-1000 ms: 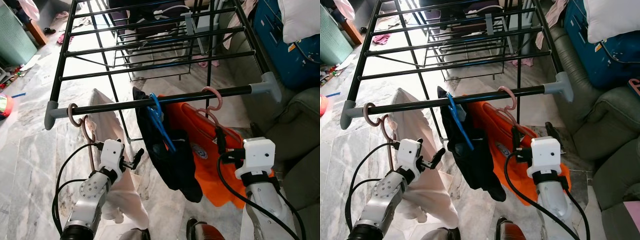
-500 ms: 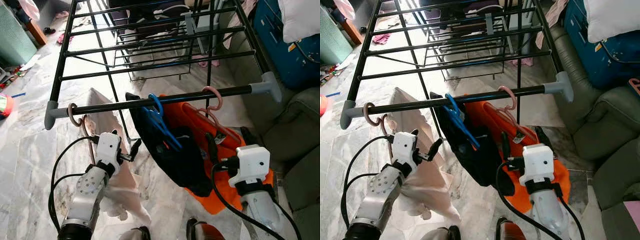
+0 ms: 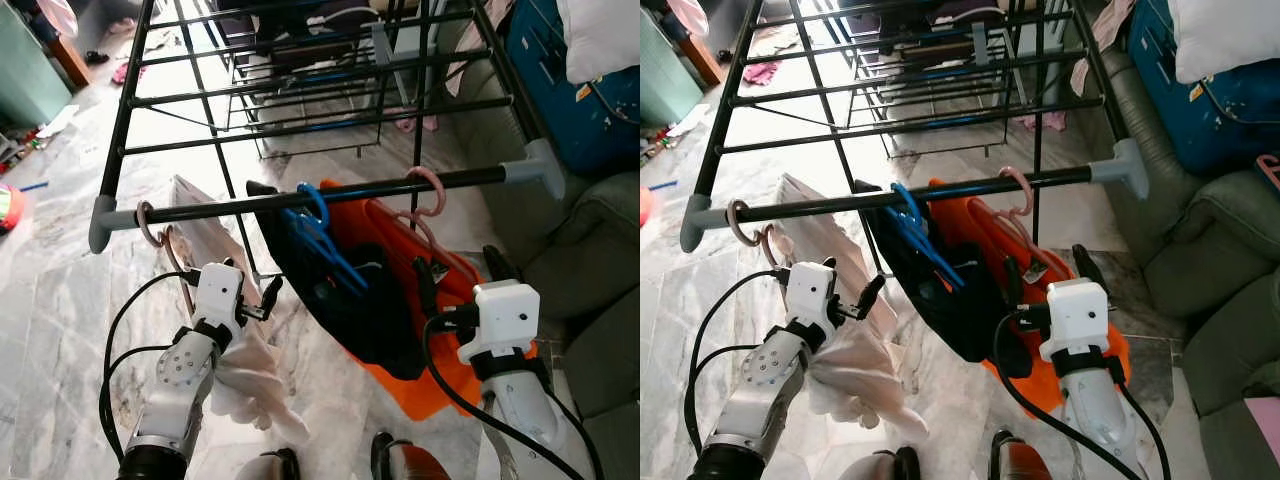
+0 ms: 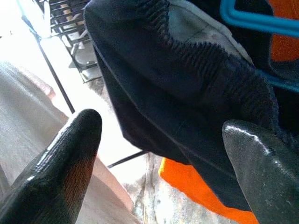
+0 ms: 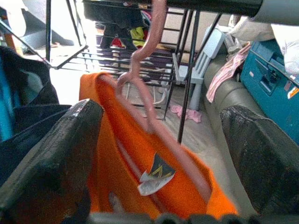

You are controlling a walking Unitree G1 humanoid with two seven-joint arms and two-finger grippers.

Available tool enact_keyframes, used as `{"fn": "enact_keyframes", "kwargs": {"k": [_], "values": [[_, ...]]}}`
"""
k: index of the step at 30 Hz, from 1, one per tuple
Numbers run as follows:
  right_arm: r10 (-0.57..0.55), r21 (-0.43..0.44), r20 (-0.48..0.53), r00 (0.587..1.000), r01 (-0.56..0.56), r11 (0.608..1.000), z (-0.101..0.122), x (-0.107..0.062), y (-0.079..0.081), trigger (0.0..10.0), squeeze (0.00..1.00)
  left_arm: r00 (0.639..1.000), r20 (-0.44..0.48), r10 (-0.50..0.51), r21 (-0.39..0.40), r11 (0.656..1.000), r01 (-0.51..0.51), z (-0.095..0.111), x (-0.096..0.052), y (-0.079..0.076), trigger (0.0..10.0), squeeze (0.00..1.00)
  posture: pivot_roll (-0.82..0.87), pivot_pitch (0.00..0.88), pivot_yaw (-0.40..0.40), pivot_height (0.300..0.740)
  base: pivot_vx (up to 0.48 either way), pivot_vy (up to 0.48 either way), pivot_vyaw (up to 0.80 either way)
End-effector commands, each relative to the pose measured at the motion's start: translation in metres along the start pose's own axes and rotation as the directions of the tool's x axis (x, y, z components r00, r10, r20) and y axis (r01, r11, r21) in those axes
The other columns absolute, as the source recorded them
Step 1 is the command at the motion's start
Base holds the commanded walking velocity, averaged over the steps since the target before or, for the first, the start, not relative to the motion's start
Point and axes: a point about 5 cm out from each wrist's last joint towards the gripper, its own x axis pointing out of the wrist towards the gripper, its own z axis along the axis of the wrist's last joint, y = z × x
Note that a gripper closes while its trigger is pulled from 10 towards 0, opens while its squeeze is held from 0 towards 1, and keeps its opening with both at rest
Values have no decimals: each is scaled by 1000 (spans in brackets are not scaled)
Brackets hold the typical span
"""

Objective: Hang hanger

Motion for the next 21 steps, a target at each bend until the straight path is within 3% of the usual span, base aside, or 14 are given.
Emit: {"fn": "enact_keyframes", "kwargs": {"k": [1,21], "values": [[2,6,-18,1000,-2,1000,-4,-1,1,10000,0,999,-41,20,-5,1000,-21,-11,-5,2,10000,0,-111,165,91,740,-307,0,0],[3,-1,-11,1000,-3,1000,-5,3,2,10000,0,999,-46,27,2,1000,-27,-13,-6,3,10000,0,-105,169,95,740,-295,0,0]]}}
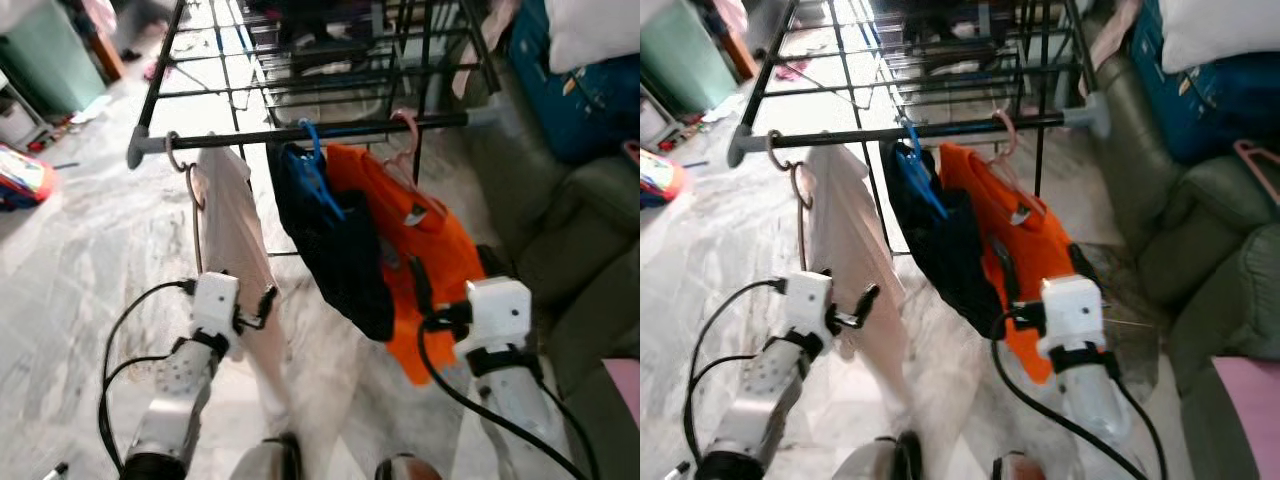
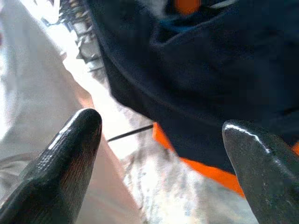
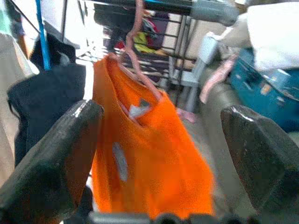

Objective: Hang hanger

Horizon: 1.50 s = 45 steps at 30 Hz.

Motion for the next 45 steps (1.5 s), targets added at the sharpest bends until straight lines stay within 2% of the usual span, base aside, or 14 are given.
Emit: {"fn": "enact_keyframes", "kwargs": {"k": [1,19,29,40,45], "values": [[15,19,7,1000,-15,1000,1,-1,8,10000,0,999,-22,25,14,1000,-25,-5,-5,8,10000,0,-106,171,94,740,-277,0,0],[42,28,0,999,-42,999,0,3,11,10000,0,998,-35,43,1,999,-43,-10,-6,7,10000,0,-101,165,73,740,-254,0,0],[47,38,-14,999,-46,998,-3,4,12,10000,0,997,-48,64,19,998,-63,-15,-4,8,10000,0,-101,160,69,740,0,0,0],[49,46,-25,999,-47,998,-7,8,12,10000,0,996,-46,75,-5,997,-75,-15,2,4,10000,0,-101,148,70,740,0,0,0],[56,48,-29,998,-54,997,-8,9,14,10000,0,996,-57,76,-6,997,-76,-17,5,5,10000,0,-104,142,70,740,0,167,562]]}}
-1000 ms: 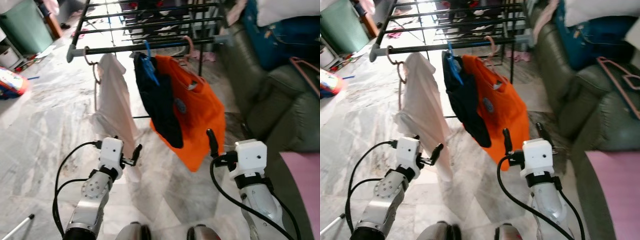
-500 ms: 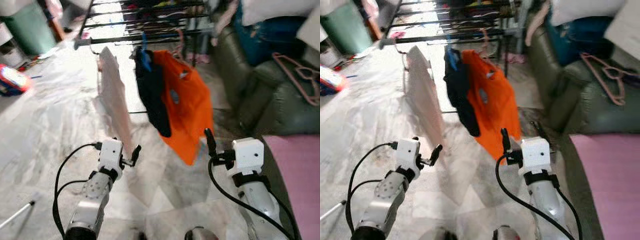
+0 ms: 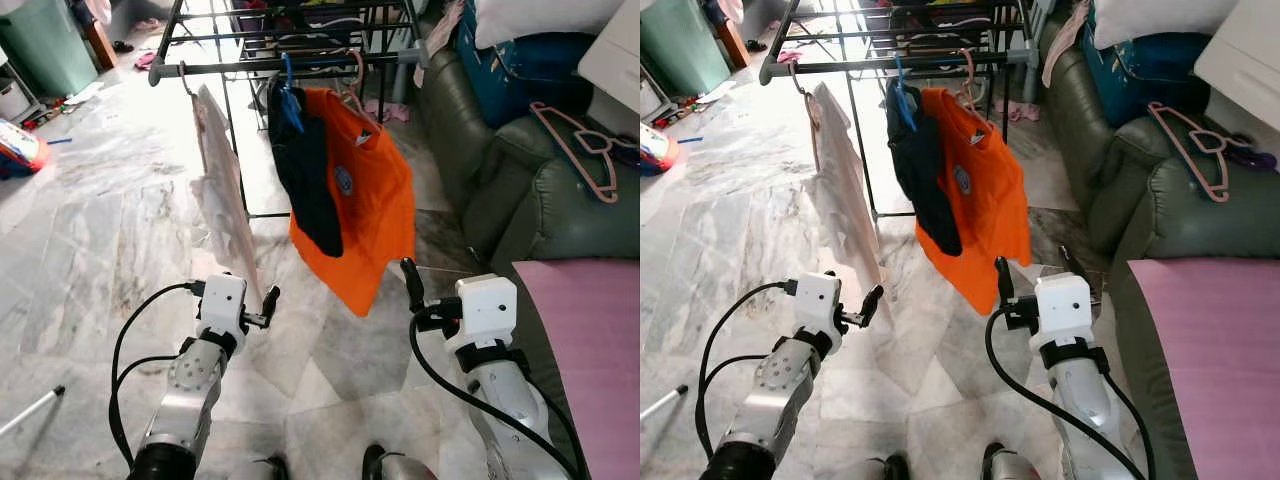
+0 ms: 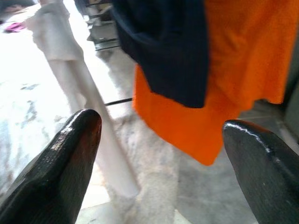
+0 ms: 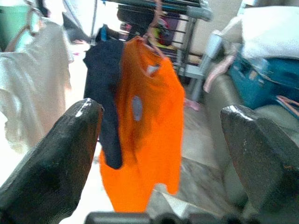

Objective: Hang hanger

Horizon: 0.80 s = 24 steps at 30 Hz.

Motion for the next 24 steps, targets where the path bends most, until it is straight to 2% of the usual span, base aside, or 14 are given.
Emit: {"fn": "enact_keyframes", "kwargs": {"k": [1,8,24], "values": [[16,13,-10,1000,-16,1000,-3,1,3,10000,0,1000,-19,10,3,1000,-10,-5,-2,4,10000,0,-104,142,70,740,0,292,650],[11,13,-10,1000,-10,1000,-3,3,2,10000,0,1000,-19,3,12,1000,-3,-7,0,5,10000,0,-104,139,74,740,0,353,464],[-26,51,-17,1000,27,998,-8,3,3,10000,0,999,-39,0,22,1000,1,-13,1,7,10000,0,-98,143,86,740,0,480,0]]}}
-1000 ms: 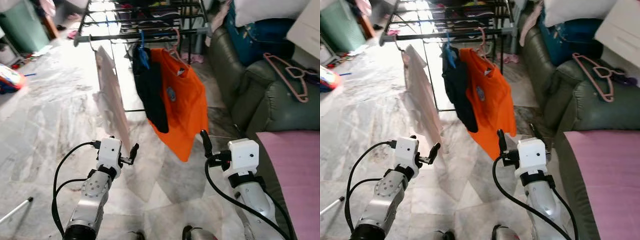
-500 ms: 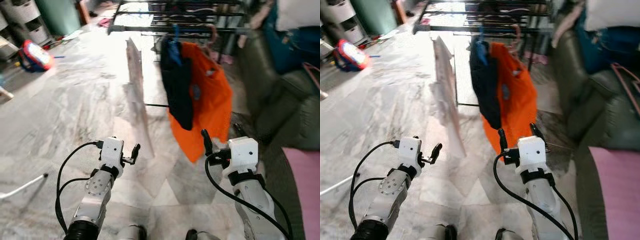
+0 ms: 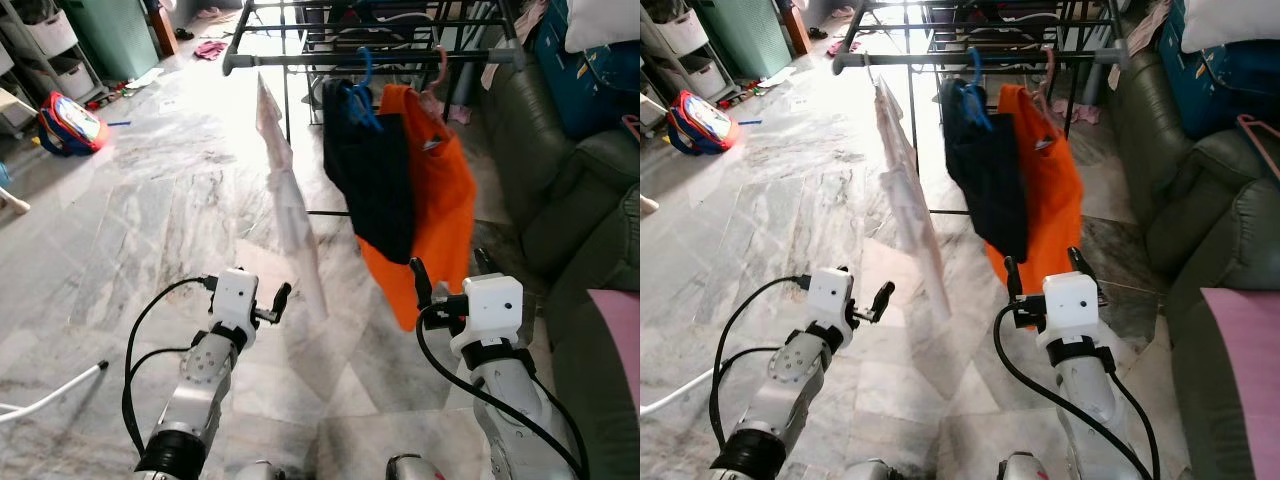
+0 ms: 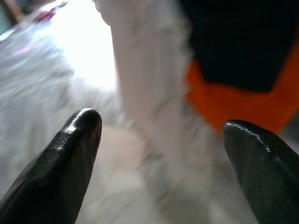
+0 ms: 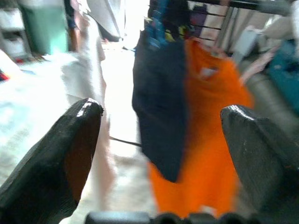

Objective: Hang hanger

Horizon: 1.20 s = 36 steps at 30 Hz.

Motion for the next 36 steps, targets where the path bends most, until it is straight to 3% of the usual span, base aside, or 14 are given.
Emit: {"fn": "enact_keyframes", "kwargs": {"k": [1,22,26,31,36], "values": [[-9,2,-4,1000,9,1000,-2,-1,-2,10000,0,1000,-16,3,2,1000,-3,-4,-2,1,10000,0,-98,143,86,740,0,480,0],[-29,5,-29,999,29,1000,-9,4,-6,10000,0,999,-40,26,-1,1000,-26,-14,1,5,10000,0,-100,128,72,740,0,480,0],[-59,50,-156,986,68,996,-35,2,-11,10000,0,995,-86,52,-11,999,-53,-24,-2,9,10000,0,-101,119,60,740,0,0,0],[-74,71,-222,972,92,993,-54,-2,-14,10000,0,987,-145,75,-48,995,-82,-37,-6,12,10000,0,-98,110,51,740,0,0,0],[-67,90,-338,939,103,991,-85,-7,-15,10000,0,969,-243,47,0,999,-49,-58,-15,8,10000,0,-93,97,42,740,0,0,0]]}}
